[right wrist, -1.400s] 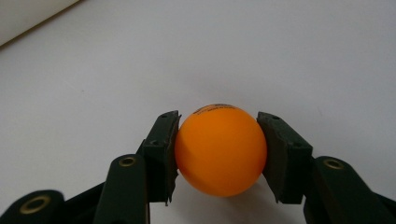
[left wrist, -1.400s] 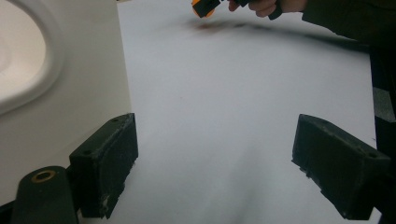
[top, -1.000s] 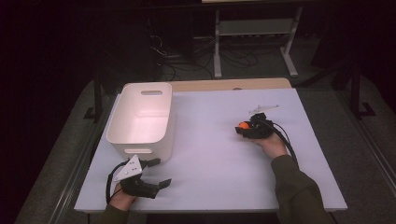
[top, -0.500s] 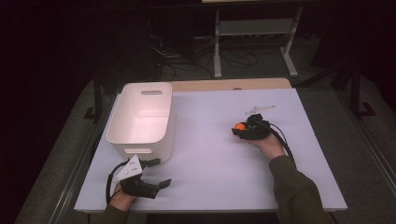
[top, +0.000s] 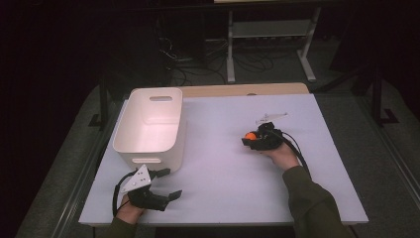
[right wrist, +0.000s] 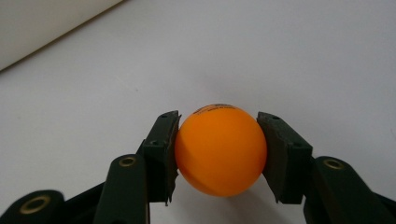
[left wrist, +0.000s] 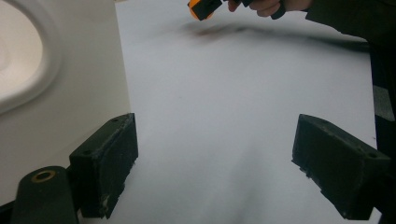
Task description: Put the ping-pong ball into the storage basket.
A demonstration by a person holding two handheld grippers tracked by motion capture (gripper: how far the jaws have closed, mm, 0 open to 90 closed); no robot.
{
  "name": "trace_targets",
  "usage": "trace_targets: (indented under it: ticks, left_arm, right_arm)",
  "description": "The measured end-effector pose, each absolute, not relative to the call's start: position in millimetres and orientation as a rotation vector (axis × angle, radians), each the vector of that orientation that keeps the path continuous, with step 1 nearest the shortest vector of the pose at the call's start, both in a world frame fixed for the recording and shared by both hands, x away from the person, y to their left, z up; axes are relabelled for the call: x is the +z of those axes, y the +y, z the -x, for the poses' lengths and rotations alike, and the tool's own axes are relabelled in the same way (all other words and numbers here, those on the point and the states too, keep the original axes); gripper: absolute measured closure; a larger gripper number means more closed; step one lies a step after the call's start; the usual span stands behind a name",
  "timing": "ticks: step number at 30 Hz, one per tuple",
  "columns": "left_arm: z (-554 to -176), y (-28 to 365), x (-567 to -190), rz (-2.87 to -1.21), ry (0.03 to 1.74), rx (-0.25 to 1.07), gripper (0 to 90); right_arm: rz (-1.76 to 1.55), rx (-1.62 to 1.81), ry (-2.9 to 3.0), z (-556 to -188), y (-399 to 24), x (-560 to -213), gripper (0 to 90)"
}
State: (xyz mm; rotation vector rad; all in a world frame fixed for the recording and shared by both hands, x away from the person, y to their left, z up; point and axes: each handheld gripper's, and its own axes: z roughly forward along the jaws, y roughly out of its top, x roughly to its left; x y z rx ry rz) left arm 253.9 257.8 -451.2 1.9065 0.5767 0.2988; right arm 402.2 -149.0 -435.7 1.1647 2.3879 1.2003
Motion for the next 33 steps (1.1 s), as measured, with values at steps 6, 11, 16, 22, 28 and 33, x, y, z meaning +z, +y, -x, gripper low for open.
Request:
trace_targets:
  ticks: [6,11,16,22,28,33]
  left_arm:
    - [-254,258,-451,-1.91,0.574,0.302,14.2]
    - [-254,258,-451,-1.909,0.572,0.303,14.1]
    - [-253,257,-451,-1.908,0.571,0.306,14.1]
    - [-253,257,-451,-1.907,0.572,0.305,14.2]
    - [-253,257,-451,-1.909,0.572,0.305,14.2]
    - [-253,257,-451,-1.908,0.572,0.305,14.2]
  right_arm:
    - [-1.147,1.213,2.403,-399,-145,-434,49.4]
    - [-1.135,1.224,2.42,-397,-140,-433,49.4]
    - [-1.111,1.227,2.442,-394,-134,-433,49.4]
    - [-1.087,1.235,2.463,-392,-128,-432,49.4]
    - [-1.066,1.242,2.477,-390,-123,-432,49.4]
    - [-1.054,1.247,2.491,-388,-118,-431,49.4]
